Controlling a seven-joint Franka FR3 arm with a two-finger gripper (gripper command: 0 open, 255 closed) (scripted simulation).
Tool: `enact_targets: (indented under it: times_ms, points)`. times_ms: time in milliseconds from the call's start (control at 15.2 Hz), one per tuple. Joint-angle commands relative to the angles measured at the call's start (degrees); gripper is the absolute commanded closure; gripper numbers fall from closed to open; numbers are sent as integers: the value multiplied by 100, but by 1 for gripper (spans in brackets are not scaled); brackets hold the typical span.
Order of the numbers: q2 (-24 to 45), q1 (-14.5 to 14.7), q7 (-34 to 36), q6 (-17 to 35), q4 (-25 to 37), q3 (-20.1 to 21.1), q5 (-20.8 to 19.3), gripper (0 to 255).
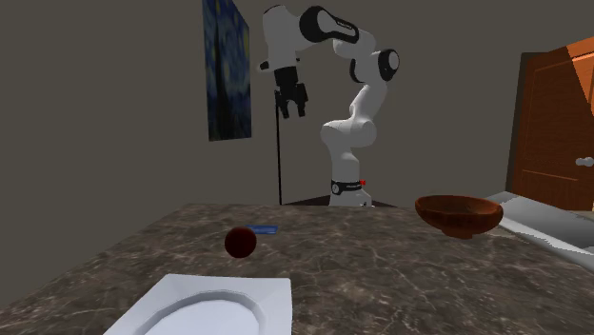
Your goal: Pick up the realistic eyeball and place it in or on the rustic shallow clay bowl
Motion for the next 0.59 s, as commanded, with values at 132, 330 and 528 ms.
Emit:
enact_targets:
  times_ms: [132,330,528]
  points:
    - [275,79,118,345,-26,127,115,0]
    - [731,194,285,851,-8,314,264,0]
    - [1233,298,444,1335,79,498,385,0]
